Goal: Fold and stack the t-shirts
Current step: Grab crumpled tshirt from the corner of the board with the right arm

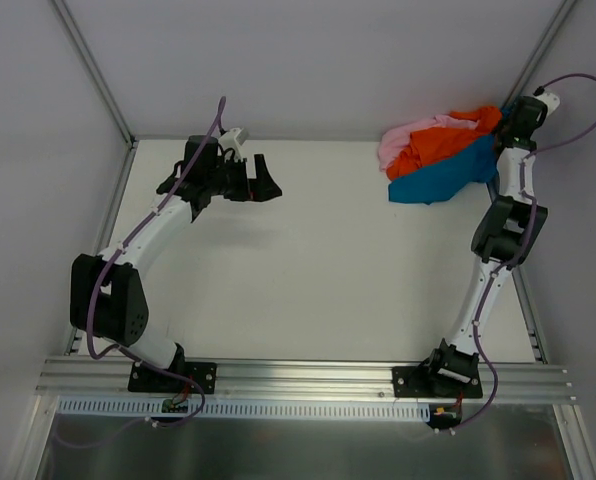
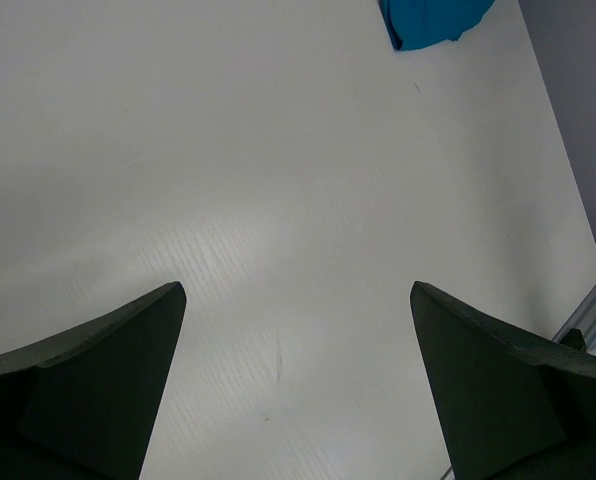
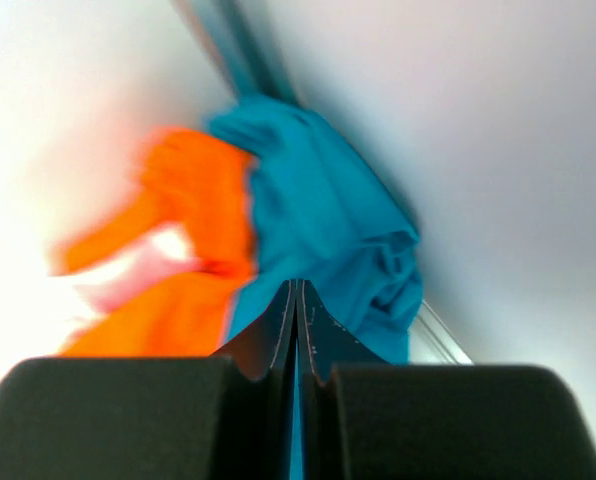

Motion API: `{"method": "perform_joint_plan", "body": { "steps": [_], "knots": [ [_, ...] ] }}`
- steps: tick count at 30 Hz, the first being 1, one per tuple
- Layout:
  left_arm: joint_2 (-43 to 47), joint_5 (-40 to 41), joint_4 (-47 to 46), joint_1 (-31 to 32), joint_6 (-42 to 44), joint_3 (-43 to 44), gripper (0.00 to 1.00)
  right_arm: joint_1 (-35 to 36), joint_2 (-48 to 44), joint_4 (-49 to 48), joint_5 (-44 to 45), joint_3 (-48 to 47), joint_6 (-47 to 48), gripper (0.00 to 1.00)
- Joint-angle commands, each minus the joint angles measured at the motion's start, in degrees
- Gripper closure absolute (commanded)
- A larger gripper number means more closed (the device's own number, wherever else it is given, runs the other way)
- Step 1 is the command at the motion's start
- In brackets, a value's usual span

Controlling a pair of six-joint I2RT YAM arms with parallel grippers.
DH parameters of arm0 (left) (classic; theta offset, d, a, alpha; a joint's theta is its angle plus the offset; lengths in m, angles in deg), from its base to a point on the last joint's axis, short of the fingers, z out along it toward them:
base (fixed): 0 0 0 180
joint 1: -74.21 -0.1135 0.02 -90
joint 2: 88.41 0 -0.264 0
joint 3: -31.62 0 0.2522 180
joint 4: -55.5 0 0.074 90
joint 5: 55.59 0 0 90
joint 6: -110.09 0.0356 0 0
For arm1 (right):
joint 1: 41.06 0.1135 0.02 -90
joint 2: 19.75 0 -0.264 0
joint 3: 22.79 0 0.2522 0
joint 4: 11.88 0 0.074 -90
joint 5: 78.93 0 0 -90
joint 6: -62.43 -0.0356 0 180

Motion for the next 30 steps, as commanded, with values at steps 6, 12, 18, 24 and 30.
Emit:
{"method": "perform_joint_plan", "body": {
  "steps": [6,12,18,24,30],
  "knots": [
    [3.5,-2.1,-6.7,0.5,0.4,-3.2,0.01,3.7,-24.1,-0.5,2.1,6.6,1.4,0.99],
    [4.6,-3.5,-5.4,0.5,2.7,-3.3,0.01,2.6,-23.3,2.2,0.9,8.4,2.6,0.74],
    [5.5,-4.8,-3.9,0.6,1.7,-2.3,0.01,1.1,-13.9,8.1,-1.0,-1.2,1.8,0.51],
    [4.9,-4.2,-0.4,0.6,2.9,3.4,0.01,0.4,-6.5,11.7,-3.1,-7.7,-0.7,0.39],
    [4.4,-2.4,1.2,0.6,4.6,5.2,0.01,-1.1,-3.5,10.3,-2.9,-7.9,-1.4,0.39]
  ]
}}
